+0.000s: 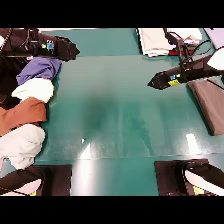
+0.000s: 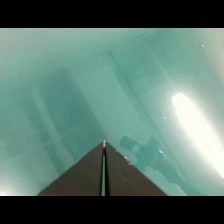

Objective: Fold the shirts.

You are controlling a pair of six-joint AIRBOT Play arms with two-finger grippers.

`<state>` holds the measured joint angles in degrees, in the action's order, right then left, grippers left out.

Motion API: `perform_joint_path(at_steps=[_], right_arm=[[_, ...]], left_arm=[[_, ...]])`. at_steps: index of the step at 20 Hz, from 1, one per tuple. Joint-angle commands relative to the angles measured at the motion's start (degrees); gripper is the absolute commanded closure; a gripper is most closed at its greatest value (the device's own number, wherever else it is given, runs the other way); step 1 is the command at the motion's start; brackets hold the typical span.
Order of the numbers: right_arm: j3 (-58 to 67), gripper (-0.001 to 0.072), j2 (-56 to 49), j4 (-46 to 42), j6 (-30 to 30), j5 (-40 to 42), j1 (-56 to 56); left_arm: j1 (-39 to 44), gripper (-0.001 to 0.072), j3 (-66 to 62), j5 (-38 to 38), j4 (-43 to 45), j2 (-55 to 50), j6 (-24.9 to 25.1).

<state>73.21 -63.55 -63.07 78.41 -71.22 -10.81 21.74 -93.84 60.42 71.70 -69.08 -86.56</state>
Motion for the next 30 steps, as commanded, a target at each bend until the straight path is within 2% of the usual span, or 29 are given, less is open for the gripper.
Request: perform_joint_path(at_steps=[1,11,14,15,16,17,19,24,30], right_arm=[[0.1,0.0696,0.0,0.0,0.0,0.7,0.0],[0.1,0.0696,0.0,0.0,0.0,0.7,-0.1],[0.1,0.0696,0.0,0.0,0.0,0.7,0.0],[0.1,0.0696,0.0,0.0,0.0,0.7,-0.1],[0.1,0.0696,0.0,0.0,0.0,0.7,0.0],[0.1,0.0696,0.0,0.0,0.0,0.7,0.0],[0.1,0.0696,0.0,0.0,0.0,0.7,0.0],[0.1,0.0696,0.0,0.0,0.0,0.7,-0.1],[0.1,0.0696,0.0,0.1,0.0,0.7,-0.1]], left_arm=[[0.0,0.0684,0.0,0.0,0.0,0.0,0.0],[0.0,0.0684,0.0,0.0,0.0,0.0,0.0],[0.0,0.0683,0.0,-4.0,0.7,-0.1,0.5],[0.0,0.0659,0.0,-5.9,4.9,-0.2,1.7],[0.0,0.0332,0.0,-7.0,11.8,-0.6,0.1],[-0.8,0.0151,0.0,-7.6,18.5,-1.4,-3.8],[-4.9,0.0157,0.0,-7.0,26.7,-4.4,-8.1],[-17.7,0.0157,0.0,-5.9,26.6,-17.4,-8.1],[-23.9,0.0156,0.0,-6.9,26.7,-31.6,-7.9]])
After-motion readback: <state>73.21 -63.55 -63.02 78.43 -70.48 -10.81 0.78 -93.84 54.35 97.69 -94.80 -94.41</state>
